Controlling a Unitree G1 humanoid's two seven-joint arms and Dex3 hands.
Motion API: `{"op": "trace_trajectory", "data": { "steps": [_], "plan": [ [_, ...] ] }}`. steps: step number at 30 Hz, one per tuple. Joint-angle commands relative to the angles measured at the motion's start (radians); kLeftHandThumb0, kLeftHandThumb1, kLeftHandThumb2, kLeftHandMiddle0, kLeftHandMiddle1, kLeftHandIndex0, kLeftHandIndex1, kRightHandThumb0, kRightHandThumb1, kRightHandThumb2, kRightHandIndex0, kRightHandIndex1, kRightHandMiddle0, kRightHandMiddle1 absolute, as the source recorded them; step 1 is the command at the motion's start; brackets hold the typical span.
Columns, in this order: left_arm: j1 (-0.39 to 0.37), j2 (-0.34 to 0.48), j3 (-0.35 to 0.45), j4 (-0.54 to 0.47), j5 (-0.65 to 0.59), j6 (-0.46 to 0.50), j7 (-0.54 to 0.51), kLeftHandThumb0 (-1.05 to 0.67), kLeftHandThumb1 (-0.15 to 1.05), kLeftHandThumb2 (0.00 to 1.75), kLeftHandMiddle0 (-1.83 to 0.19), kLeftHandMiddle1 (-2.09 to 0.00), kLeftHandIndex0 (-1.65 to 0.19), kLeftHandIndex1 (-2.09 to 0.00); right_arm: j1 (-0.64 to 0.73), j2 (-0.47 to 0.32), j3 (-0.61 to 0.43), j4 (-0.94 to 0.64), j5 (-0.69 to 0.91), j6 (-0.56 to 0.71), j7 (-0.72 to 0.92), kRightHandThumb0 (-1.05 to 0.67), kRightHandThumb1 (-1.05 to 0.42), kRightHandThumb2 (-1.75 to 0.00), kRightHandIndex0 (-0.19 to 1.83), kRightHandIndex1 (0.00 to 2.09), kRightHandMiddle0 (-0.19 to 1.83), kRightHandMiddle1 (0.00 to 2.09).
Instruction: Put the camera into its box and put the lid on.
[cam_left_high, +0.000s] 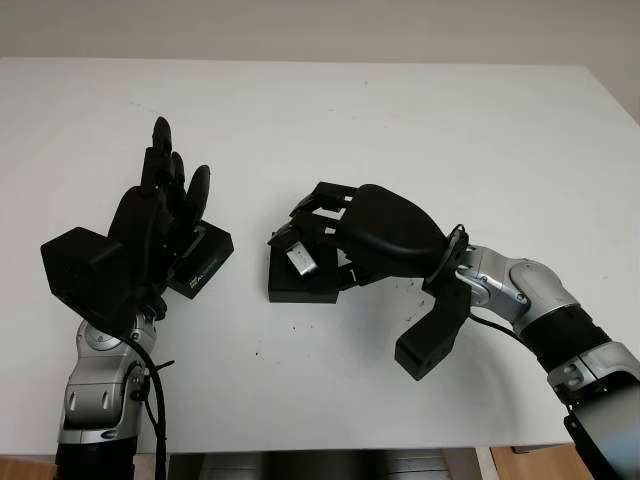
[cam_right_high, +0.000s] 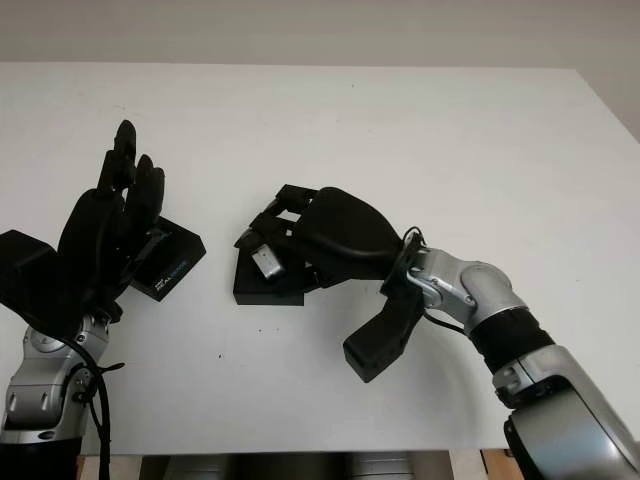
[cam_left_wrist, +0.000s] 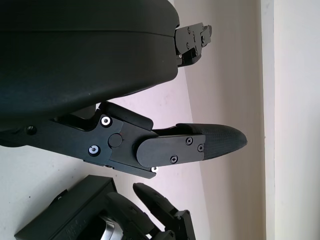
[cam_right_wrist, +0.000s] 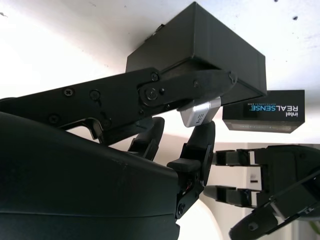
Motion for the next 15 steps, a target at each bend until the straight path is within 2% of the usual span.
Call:
{"op": "trace_trajectory", "data": {
  "steps": [1, 9, 15],
  "plan": [
    [0.009, 0.005, -0.001, -0.013, 0.002, -0.004, -0.002, -0.71, 1.05, 0.47, 0.19, 0.0, 0.19, 0.0, -0.014, -0.004, 0.026, 0.016, -0.037, 0.01, -0.038, -0.62, -0.92, -0.05, 0.36, 0.91, 0.33, 0.87],
    [0.011, 0.002, 0.001, -0.015, 0.002, -0.008, -0.001, -0.71, 1.05, 0.47, 0.19, 0.0, 0.19, 0.0, -0.056, -0.012, 0.104, 0.059, -0.177, 0.062, -0.252, -0.48, -0.92, -0.05, 0.46, 0.95, 0.49, 0.98],
    [0.012, 0.009, 0.005, -0.02, -0.003, 0.003, -0.007, -0.72, 1.05, 0.46, 0.19, 0.0, 0.19, 0.0, -0.089, -0.038, 0.141, 0.054, -0.229, 0.111, -0.29, -0.46, -0.91, -0.05, 0.48, 0.87, 0.46, 1.03]
  ]
}}
